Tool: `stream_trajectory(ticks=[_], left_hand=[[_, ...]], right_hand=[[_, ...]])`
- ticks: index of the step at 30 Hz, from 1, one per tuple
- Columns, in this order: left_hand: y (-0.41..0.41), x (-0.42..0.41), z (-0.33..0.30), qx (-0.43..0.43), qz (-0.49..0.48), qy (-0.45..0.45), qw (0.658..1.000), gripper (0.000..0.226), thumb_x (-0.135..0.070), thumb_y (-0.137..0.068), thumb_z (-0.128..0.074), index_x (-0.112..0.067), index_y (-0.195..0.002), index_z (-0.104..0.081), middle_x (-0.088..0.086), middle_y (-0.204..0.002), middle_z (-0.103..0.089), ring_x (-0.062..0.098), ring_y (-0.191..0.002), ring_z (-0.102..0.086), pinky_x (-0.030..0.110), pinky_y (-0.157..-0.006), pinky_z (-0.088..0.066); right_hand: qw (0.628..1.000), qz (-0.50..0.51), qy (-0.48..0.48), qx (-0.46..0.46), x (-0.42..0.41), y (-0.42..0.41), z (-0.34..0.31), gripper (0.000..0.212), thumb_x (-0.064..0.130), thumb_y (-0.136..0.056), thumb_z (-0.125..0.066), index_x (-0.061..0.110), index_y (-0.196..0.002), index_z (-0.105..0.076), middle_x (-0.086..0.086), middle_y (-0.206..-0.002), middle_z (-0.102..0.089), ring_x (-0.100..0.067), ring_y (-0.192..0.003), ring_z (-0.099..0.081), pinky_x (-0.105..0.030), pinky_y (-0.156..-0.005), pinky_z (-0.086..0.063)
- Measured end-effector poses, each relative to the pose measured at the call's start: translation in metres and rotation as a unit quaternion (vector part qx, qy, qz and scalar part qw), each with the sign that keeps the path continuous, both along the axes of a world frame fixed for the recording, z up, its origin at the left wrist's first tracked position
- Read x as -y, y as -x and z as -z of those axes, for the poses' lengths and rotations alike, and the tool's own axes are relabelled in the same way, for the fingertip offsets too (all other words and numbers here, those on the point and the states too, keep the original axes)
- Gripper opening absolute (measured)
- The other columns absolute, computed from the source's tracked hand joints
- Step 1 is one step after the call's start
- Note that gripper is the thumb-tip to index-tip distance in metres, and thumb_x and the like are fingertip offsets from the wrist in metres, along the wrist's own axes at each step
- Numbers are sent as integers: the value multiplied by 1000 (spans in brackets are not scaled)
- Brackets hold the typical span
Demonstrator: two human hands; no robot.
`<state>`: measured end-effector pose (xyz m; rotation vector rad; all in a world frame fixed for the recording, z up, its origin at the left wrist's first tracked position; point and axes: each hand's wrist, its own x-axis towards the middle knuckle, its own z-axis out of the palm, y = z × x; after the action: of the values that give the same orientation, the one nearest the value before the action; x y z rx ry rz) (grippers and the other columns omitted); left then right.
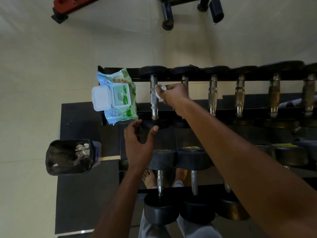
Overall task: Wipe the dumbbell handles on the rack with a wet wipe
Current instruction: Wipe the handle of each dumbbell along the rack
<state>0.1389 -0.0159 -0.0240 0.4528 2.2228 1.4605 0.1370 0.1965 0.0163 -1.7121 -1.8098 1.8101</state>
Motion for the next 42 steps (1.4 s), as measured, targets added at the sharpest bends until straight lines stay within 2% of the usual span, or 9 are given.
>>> stream_trajectory(ticks=[8,13,18,21,26,28,31,38,42], left_hand=[[1,-1,2,-8,1,9,1000,50,-39,-93,-84,-19,-131,-60,-4,-127,-55,-12,-115,-54,4,-92,-41],[0,0,4,-5,1,9,1000,52,-43,-93,-84,-20,-133,-60,-8,-126,-53,-9,-115,-55,7,-92,-44],[1,0,2,7,-5,5,1000,52,-47,-92,-83,-24,-132,-60,-19,-125,-51,-8,-117,-55,16,-96,-50],[2,0,3,24,-12,8,1000,56,-53,-88,-84,-26,-131,-61,-20,-126,-52,-4,-117,-57,29,-99,-54],[-4,0,10,46,-38,2,998,62,-61,-86,-84,-30,-134,-59,-12,-132,-53,6,-123,-59,50,-102,-57],[-8,0,13,48,-51,-5,998,63,-64,-86,-83,-32,-135,-59,-12,-132,-54,9,-125,-60,54,-102,-57],[-11,0,11,51,-60,-4,997,61,-64,-87,-83,-35,-135,-60,-13,-132,-54,9,-127,-59,52,-105,-55],[-7,2,7,64,-59,9,996,60,-64,-84,-85,-35,-132,-63,-16,-131,-57,4,-125,-59,49,-105,-56],[-6,2,5,71,-55,11,996,61,-65,-84,-83,-34,-132,-62,-17,-132,-58,4,-127,-59,48,-105,-56]], right_hand=[[955,-208,-145,156,16,-23,16,29,39,-92,-83,11,-97,-81,-2,-88,-78,-16,-82,-74,-43,-81,-66],[946,-230,-186,135,29,-36,10,26,38,-88,-87,15,-100,-84,2,-90,-79,-9,-79,-70,-31,-71,-61],[921,-316,-167,158,15,-33,-3,31,42,-89,-85,14,-101,-82,-2,-93,-77,-17,-85,-71,-41,-80,-63],[916,-333,-218,56,-1,-12,-28,30,42,-93,-80,15,-107,-80,-2,-106,-79,-16,-91,-73,-35,-83,-62],[732,-420,-532,67,-19,21,-35,21,34,-106,-62,25,-114,-79,0,-88,-77,-18,-78,-72,-36,-75,-58],[660,-470,-578,98,-22,24,-31,20,23,-108,-60,25,-120,-75,-1,-91,-78,-24,-79,-75,-38,-74,-60],[612,-490,-610,114,-21,22,-29,27,17,-104,-66,26,-129,-70,0,-99,-81,-26,-80,-79,-40,-70,-64],[629,-546,-535,139,-25,29,-41,20,21,-108,-55,25,-115,-72,3,-84,-70,-18,-69,-64,-33,-67,-51],[644,-592,-469,122,-23,31,-51,27,33,-108,-55,30,-126,-75,5,-104,-77,-17,-89,-69,-36,-80,-58]])
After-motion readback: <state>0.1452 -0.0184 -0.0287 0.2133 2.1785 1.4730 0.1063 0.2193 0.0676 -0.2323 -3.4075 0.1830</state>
